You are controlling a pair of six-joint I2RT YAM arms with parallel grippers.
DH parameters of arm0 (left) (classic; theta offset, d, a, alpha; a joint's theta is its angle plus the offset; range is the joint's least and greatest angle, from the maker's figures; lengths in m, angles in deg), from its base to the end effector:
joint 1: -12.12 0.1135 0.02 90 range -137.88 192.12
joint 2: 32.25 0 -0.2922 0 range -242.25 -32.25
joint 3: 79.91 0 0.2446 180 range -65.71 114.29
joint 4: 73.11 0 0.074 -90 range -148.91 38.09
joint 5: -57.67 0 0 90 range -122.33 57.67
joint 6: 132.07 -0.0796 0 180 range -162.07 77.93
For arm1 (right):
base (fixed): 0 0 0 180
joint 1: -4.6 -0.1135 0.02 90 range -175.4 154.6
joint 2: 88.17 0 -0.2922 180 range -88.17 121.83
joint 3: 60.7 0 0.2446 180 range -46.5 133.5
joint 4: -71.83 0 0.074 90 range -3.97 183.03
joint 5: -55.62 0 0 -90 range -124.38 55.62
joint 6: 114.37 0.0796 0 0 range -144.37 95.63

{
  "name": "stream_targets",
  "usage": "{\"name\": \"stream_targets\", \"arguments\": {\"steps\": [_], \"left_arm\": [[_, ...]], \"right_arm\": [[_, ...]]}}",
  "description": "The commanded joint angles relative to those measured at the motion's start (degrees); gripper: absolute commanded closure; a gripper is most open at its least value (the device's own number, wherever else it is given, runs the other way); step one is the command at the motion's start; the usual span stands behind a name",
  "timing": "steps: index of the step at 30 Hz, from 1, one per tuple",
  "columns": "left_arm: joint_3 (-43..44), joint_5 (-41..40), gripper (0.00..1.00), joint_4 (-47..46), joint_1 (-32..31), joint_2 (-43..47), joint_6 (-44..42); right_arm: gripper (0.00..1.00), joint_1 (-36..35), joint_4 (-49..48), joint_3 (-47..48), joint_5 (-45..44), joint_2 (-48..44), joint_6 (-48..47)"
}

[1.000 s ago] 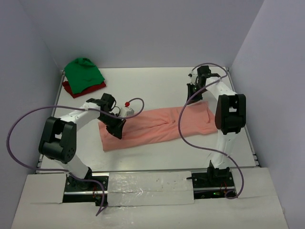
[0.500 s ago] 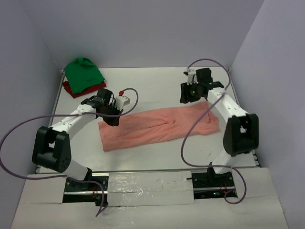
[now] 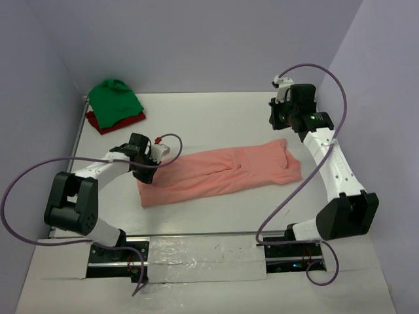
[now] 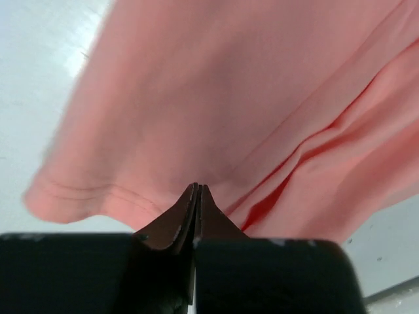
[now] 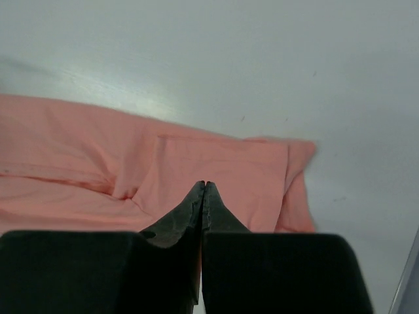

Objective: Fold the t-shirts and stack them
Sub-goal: Rotate the tshirt 90 degrees

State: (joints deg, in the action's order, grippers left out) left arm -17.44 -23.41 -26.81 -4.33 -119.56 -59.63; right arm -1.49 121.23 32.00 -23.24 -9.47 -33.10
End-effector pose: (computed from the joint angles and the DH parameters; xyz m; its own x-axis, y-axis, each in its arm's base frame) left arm 0.2627 -0.0904 0.1582 -0.7664 0.5371 -0.3525 0.5864 0.8089 -0.0424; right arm 0.3206 0.0497 0.3711 -0.5298 -0.2063 -0.8227 -0.3451 0.9385 -0.0131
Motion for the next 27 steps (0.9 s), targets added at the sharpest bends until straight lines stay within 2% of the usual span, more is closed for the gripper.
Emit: {"name": "stream_targets", "arguments": {"steps": [1,4,5,6,7,8,9,11,21,27], "left_arm": [[1.74,0.22,0.94,-6.33,0.45,7.04,1.73],[2.53,-2.59,0.72,-13.18,1.59,13.38,5.07],[2.79,-2.60,0.48,-16.68,2.55,15.04,5.69],[3.14,-1.82,0.36,-17.59,3.00,16.28,6.22],[3.41,-1.72,0.16,-18.81,3.70,17.95,6.92],[4.02,-2.07,0.06,-21.09,4.14,18.48,7.88],[4.98,-1.55,0.01,-20.59,4.49,18.05,8.50],[6.65,1.79,0.01,-20.32,5.55,17.18,8.60],[7.98,6.00,0.01,-19.89,12.31,17.08,8.16],[9.30,8.21,0.01,-18.47,16.18,17.78,8.42]], "right_arm": [[1.00,0.11,10.04,1.57,-4.19,6.37,-1.89],[1.00,0.11,8.66,-3.25,-5.16,8.58,-2.51],[1.00,0.11,8.83,-4.92,-5.07,9.71,-2.52],[1.00,0.02,8.92,-5.72,-5.07,10.24,-2.61],[1.00,0.11,9.62,-6.77,-4.81,11.38,-3.22],[1.00,0.02,9.80,-7.39,-5.07,11.83,-3.22],[1.00,-0.06,9.71,-8.27,-5.07,12.01,-3.31],[1.00,-0.24,9.62,-10.20,-5.42,13.06,-3.49],[1.00,-2.08,14.62,-13.55,-3.40,20.79,-4.80],[1.00,-4.28,12.45,-15.04,-5.42,25.19,-5.42]]}}
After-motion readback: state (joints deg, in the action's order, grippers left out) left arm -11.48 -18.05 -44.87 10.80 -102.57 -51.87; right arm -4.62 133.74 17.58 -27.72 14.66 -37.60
